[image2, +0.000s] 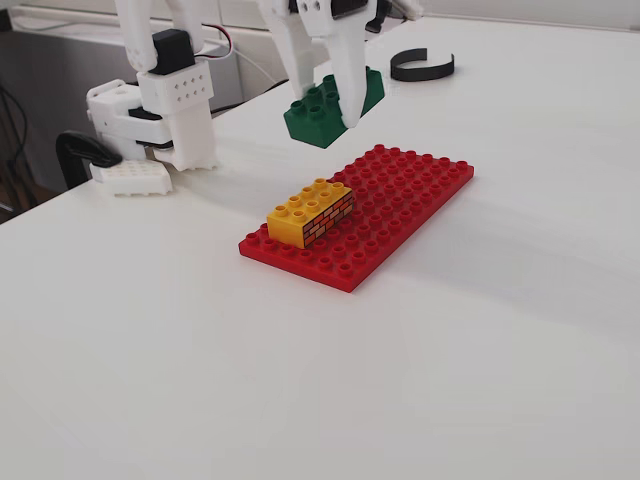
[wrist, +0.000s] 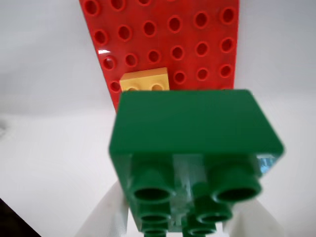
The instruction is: Grab the loose lego brick and stack it on top of the fixed one.
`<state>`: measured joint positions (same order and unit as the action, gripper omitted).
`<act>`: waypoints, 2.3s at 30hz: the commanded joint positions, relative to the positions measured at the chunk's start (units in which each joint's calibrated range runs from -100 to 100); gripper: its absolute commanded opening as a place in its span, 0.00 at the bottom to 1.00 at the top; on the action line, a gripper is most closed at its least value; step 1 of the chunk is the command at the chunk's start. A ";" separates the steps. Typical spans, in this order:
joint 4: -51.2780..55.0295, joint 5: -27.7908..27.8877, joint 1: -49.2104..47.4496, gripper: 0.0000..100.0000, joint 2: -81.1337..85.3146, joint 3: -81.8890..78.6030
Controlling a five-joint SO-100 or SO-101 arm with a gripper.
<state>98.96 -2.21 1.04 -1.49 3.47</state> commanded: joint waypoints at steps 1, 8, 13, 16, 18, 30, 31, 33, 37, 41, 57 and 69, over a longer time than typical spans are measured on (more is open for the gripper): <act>0.08 1.06 -0.37 0.02 4.53 -3.20; -2.09 4.35 -0.37 0.01 4.87 -8.35; -7.55 6.44 -0.30 0.01 4.96 -16.23; -12.23 7.33 0.30 0.01 4.96 -21.39; -14.84 7.75 0.37 0.01 4.96 -24.10; -18.04 8.53 5.42 0.01 4.96 -25.64; -18.04 8.80 5.56 0.01 4.96 -25.73; -18.04 8.80 5.86 0.01 4.96 -25.82; -18.48 8.80 5.79 0.01 4.87 -25.82; -21.17 8.80 5.49 0.01 4.11 -27.27; -24.38 8.38 4.38 0.02 4.03 -30.89; -24.46 8.01 3.34 0.02 4.03 -31.88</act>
<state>74.53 6.26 5.27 2.17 -27.87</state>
